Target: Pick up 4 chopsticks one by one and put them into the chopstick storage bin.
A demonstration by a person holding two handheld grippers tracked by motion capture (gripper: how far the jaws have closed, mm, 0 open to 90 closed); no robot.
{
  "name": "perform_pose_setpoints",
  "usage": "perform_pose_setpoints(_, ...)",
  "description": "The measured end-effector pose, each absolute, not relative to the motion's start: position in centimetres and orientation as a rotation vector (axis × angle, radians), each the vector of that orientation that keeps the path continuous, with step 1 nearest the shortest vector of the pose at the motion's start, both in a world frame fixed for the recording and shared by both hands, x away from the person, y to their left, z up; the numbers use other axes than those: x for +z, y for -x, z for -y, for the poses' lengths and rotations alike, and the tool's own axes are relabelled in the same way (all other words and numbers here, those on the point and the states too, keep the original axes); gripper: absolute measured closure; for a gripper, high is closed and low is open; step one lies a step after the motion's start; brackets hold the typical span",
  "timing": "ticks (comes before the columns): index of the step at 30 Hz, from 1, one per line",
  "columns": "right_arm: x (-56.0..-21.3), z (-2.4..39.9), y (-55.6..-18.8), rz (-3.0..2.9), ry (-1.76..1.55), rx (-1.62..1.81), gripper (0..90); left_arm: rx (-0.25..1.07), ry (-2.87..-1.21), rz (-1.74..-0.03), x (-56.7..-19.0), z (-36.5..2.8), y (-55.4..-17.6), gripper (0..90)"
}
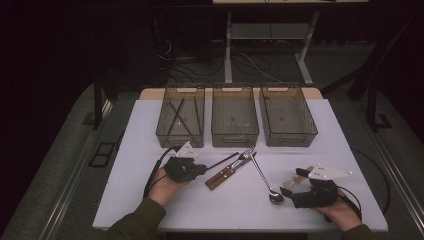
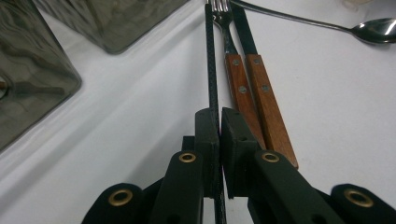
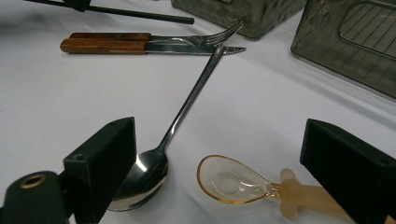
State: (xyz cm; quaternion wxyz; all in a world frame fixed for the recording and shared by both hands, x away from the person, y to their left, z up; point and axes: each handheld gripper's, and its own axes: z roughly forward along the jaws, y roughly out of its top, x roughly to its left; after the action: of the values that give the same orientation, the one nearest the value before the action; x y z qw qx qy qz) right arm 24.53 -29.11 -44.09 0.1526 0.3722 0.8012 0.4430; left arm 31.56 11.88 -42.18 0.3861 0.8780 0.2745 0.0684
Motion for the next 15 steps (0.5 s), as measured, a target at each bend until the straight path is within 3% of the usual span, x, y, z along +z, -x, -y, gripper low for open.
perform_pose_setpoints(15,-44.1,29.1,-24.5,-2.298,-1.069,1.274,10.4,0.170,-2.180,-0.655,-39.9,-13.3,-30.9,86.0)
